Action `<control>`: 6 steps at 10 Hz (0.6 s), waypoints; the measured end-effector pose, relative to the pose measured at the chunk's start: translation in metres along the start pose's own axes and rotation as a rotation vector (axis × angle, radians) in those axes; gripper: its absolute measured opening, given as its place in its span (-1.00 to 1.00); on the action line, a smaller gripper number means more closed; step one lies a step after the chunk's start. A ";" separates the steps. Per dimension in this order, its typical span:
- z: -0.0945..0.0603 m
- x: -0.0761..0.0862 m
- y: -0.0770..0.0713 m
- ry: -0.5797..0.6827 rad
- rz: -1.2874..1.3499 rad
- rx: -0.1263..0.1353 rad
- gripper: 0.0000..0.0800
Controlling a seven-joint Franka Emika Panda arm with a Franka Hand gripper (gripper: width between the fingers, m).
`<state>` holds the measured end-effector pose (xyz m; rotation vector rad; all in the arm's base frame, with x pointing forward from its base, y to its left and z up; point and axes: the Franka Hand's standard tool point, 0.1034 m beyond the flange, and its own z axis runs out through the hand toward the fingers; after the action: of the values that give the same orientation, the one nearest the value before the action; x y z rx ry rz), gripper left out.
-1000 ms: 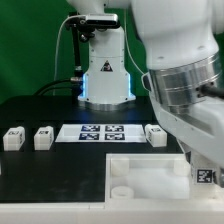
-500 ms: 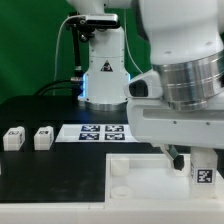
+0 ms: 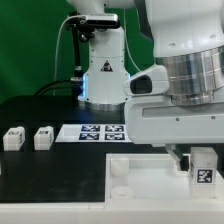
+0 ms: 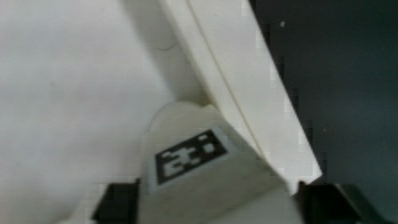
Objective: Assemble one leg
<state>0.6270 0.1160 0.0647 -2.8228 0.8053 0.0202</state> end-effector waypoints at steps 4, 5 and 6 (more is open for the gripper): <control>0.001 -0.001 0.002 -0.011 0.391 0.003 -0.26; 0.002 -0.001 0.001 -0.029 0.568 0.016 -0.26; 0.002 -0.001 -0.001 -0.058 0.745 0.028 -0.26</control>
Offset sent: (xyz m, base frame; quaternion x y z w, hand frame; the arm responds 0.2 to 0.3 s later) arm 0.0060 0.0016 0.0037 0.0056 -0.0096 0.2246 0.9744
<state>0.6265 0.1177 0.0627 -2.3153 1.7569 0.1971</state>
